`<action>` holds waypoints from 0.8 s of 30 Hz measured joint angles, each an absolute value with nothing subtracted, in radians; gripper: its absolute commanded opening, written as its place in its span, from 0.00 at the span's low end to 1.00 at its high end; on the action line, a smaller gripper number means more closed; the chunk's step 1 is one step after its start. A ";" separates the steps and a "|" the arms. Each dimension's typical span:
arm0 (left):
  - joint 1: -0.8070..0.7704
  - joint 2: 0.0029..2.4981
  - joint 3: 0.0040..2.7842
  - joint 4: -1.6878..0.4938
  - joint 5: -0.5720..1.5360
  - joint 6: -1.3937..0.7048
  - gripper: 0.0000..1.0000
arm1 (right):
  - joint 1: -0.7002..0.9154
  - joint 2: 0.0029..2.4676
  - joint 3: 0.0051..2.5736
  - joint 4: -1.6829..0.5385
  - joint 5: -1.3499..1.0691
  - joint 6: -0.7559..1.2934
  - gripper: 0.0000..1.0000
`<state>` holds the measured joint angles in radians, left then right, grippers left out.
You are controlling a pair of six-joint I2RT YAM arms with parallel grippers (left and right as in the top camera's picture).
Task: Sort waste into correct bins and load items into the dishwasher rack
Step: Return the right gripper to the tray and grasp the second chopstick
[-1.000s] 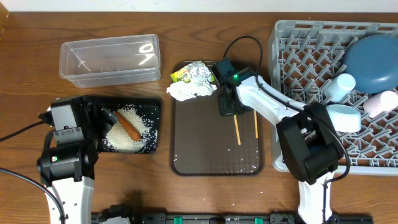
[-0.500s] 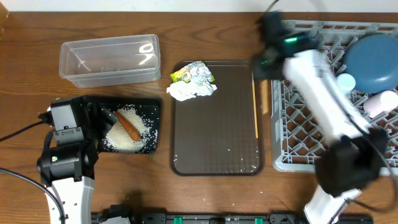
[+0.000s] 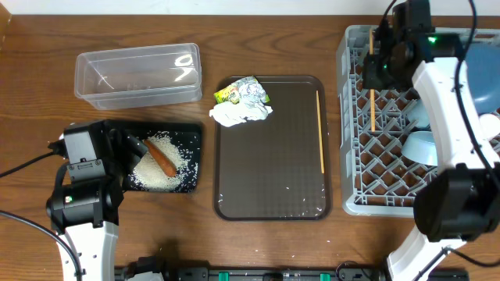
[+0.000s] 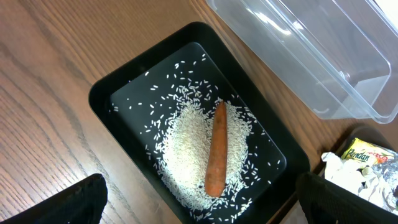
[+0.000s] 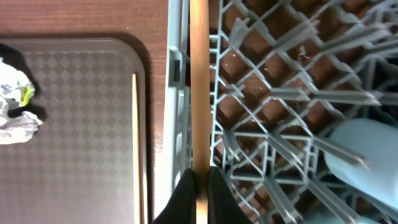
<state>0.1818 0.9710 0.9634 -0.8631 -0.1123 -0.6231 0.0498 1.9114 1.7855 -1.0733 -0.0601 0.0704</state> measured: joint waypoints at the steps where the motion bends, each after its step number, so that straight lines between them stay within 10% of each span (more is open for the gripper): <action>1: 0.182 0.971 0.963 -0.863 -0.112 -0.623 0.99 | 0.050 1.924 1.785 -1.068 -0.063 0.072 0.12; 17: 0.182 0.971 0.963 -0.863 -0.112 -0.623 0.99 | 0.063 1.970 1.783 -1.119 -0.105 0.132 0.17; 24: 0.182 0.971 0.963 -0.863 -0.112 -0.623 0.99 | 0.156 1.962 1.782 -1.135 -0.144 0.146 0.48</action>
